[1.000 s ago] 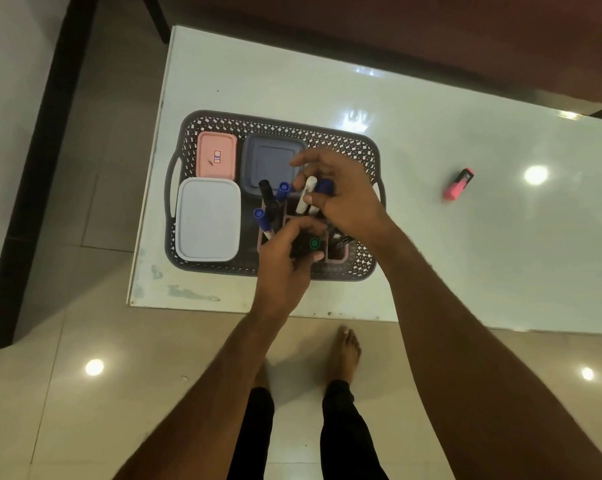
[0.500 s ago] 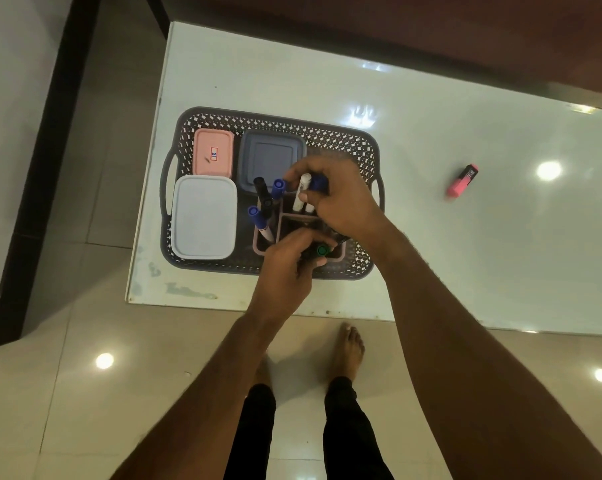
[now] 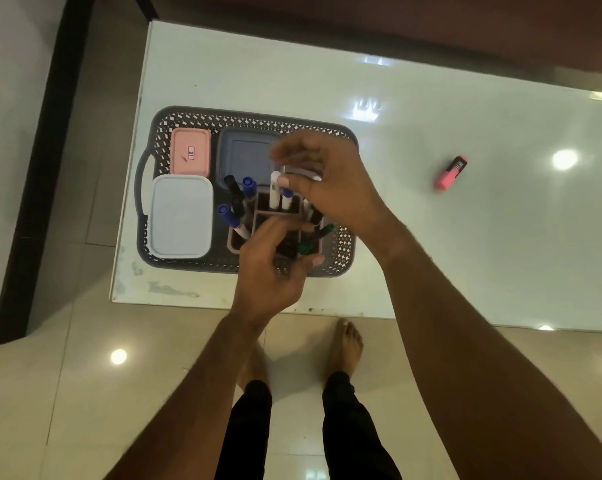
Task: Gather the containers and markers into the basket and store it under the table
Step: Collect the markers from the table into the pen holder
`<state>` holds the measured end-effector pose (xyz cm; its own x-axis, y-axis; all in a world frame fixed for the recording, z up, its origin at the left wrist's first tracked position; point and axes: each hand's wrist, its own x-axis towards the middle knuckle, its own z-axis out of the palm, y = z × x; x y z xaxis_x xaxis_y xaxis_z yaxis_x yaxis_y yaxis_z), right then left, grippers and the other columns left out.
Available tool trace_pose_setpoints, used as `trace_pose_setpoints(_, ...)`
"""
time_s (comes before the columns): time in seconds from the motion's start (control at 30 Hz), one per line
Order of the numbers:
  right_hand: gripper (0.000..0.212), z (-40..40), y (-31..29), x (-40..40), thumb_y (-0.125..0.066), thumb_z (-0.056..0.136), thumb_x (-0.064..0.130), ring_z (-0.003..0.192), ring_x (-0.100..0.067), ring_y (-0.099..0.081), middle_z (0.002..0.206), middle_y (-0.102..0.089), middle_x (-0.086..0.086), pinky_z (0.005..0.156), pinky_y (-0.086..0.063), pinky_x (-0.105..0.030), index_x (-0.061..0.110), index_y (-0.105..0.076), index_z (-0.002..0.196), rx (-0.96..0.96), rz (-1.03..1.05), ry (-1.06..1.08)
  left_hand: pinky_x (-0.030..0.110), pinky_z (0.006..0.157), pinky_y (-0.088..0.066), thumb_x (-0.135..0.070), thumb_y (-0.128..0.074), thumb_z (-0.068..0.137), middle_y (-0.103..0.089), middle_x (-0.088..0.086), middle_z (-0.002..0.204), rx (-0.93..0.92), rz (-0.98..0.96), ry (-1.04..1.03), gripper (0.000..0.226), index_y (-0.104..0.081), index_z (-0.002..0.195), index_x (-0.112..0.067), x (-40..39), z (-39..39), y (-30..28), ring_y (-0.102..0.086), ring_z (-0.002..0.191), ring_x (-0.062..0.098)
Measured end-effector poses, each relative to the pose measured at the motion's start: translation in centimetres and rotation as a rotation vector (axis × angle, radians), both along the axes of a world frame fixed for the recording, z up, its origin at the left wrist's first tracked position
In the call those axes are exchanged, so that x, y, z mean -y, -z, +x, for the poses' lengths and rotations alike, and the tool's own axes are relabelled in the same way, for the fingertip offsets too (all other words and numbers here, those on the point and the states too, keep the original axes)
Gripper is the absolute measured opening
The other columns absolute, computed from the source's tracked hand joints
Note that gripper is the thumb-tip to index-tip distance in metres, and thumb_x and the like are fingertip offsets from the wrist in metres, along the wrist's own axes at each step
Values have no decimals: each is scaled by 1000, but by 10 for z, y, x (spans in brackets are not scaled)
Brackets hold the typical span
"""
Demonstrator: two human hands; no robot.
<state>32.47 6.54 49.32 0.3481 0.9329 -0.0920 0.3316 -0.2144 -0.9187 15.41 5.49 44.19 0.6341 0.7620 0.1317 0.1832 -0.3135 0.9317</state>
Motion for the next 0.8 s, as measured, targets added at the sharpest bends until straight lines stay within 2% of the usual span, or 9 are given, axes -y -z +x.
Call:
trace_pose_setpoints(0.13, 31, 32, -9, 16, -77, 85, -5, 100, -18, -75, 107, -76, -8, 94, -61, -32, 0, -71, 115, -13, 96, 118, 26, 94, -55, -8, -75, 84, -66, 14, 117, 45, 135, -93, 35, -64, 114, 5, 5, 15, -18, -65, 110, 22)
trace_pose_setpoints(0.23, 29, 65, -6, 35, -75, 84, -5, 93, -18, -75, 101, -76, -5, 86, -61, -27, 4, -71, 112, 27, 91, 203, 41, 93, -57, -5, -71, 86, -65, 13, 117, 108, 206, -151, 31, -63, 114, 6, 9, 40, -33, -65, 111, 28)
trace_pose_setpoints(0.33, 25, 104, 5, 61, -72, 87, -2, 89, -16, -74, 102, -76, -1, 78, -59, -21, 6, -72, 110, 131, 19, 307, 44, 98, -54, 1, -69, 86, -68, 18, 115, 106, 250, -153, 30, -64, 114, 10, 13, 80, -38, -64, 113, 30)
trace_pose_setpoints(0.43, 29, 141, 19, 92, -72, 88, 3, 88, -15, -71, 109, -73, 4, 75, -57, -18, 14, -71, 115, 237, -79, 405, 41, 105, -48, -9, -64, 94, -65, 13, 127, -32, 234, -116, 34, -62, 126, 2, 20, 125, -37, -59, 122, 25)
trace_pose_setpoints(0.5, 33, 164, 34, 112, -72, 88, 7, 85, -15, -68, 111, -71, 3, 81, -57, -27, 17, -69, 119, 327, -157, 490, 37, 111, -43, -16, -57, 98, -60, 9, 136, -163, 245, -68, 39, -57, 134, -4, 27, 157, -34, -54, 129, 22)
trace_pose_setpoints(0.6, 36, 186, 55, 130, -67, 88, 13, 89, -25, -69, 111, -68, -5, 86, -55, -38, 15, -65, 124, 407, -249, 605, 39, 117, -37, -17, -53, 98, -55, 10, 143, -308, 309, 2, 45, -51, 141, -6, 38, 199, -15, -49, 135, 25)
trace_pose_setpoints(0.7, 40, 198, 70, 135, -66, 91, 15, 99, -26, -65, 119, -64, -7, 83, -39, -25, 15, -61, 130, 344, -371, 675, 39, 118, -39, -18, -54, 99, -53, 11, 146, -424, 319, 55, 47, -48, 145, -7, 50, 236, 11, -48, 138, 27)
trace_pose_setpoints(0.8, 46, 217, 88, 138, -65, 94, 20, 107, -24, -62, 126, -59, -8, 86, -34, -23, 15, -55, 138, 269, -407, 703, 35, 116, -39, -17, -55, 101, -51, 11, 148, -463, 131, 82, 48, -45, 147, -6, 63, 279, 32, -45, 140, 25)
